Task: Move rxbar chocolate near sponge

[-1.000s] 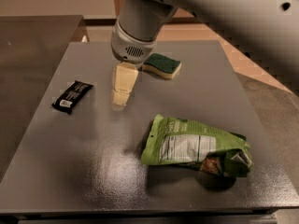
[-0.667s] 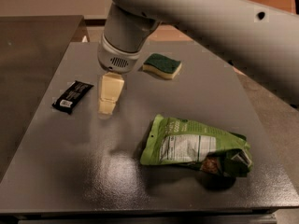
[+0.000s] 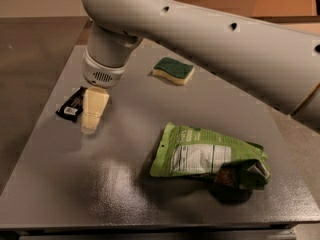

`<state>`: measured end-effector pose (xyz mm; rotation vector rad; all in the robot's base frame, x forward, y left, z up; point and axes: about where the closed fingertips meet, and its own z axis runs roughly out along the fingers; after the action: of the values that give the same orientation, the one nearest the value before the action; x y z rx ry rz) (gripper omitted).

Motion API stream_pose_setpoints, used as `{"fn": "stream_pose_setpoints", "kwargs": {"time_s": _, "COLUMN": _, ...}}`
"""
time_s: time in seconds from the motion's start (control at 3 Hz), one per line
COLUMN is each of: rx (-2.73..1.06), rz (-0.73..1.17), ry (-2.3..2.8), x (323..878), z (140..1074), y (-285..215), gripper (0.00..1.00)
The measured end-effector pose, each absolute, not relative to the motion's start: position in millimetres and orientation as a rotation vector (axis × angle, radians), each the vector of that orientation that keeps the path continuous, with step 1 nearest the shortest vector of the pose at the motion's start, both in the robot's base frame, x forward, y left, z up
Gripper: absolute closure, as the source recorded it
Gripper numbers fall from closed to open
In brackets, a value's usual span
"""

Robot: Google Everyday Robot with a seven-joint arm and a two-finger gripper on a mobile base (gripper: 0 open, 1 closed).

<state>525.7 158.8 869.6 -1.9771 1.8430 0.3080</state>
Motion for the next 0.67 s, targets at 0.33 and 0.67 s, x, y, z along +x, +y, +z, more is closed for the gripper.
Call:
{"fn": "stream_pose_setpoints", "kwargs": {"time_s": 0.33, "rx": -1.962, "rz": 0.312, "ry": 1.863, "x": 537, "z": 860, "y": 176, "gripper": 0.00}}
{"fn": "stream_pose_setpoints", "kwargs": {"time_s": 0.67, "rx": -1.949, "rz": 0.315, "ry": 1.883, "x": 550, "z": 852, "y": 188, "gripper": 0.00}}
